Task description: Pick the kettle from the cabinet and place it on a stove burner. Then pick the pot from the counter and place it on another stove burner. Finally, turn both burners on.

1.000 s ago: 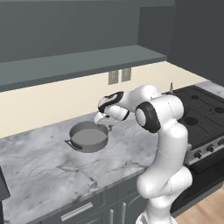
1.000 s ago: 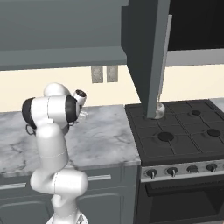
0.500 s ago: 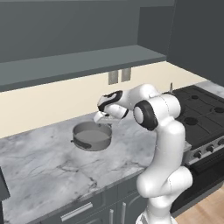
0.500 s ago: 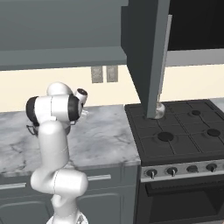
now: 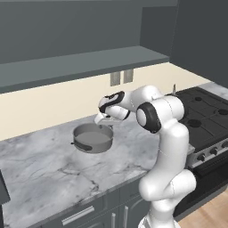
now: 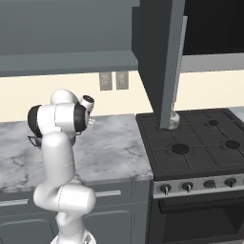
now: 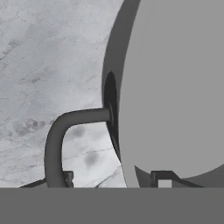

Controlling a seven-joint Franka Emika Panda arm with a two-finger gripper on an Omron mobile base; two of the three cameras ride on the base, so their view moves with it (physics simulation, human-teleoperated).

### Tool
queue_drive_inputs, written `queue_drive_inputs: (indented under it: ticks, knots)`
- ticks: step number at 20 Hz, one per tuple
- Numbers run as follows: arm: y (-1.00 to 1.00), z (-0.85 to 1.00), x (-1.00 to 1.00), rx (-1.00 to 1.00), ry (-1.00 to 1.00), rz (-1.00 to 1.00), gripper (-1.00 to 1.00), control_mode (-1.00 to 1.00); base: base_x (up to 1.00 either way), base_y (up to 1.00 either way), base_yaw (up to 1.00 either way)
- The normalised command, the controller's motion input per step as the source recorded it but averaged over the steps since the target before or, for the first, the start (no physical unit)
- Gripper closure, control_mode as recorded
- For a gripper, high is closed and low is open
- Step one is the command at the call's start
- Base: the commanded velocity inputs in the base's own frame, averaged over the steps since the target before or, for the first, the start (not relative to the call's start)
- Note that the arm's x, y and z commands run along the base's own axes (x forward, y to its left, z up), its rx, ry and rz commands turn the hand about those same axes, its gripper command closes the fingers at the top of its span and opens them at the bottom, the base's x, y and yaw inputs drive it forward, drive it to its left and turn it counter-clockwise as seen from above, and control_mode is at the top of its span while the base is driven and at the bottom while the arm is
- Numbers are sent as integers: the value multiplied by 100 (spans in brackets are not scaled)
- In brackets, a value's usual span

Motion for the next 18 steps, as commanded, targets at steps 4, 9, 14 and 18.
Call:
queue_drive_inputs:
  ticks: [4, 9, 14, 18]
  knots:
    - [-4, 0, -27, 4, -10, 0, 100, -100, 0, 0, 0]
    - [-6, 3, -29, 4, -10, 0, 100, -100, 0, 0, 0]
    - [-6, 22, -32, 0, -3, 0, 100, -100, 0, 0, 0]
    - [-2, 31, -29, 0, 0, 0, 100, -100, 0, 0, 0]
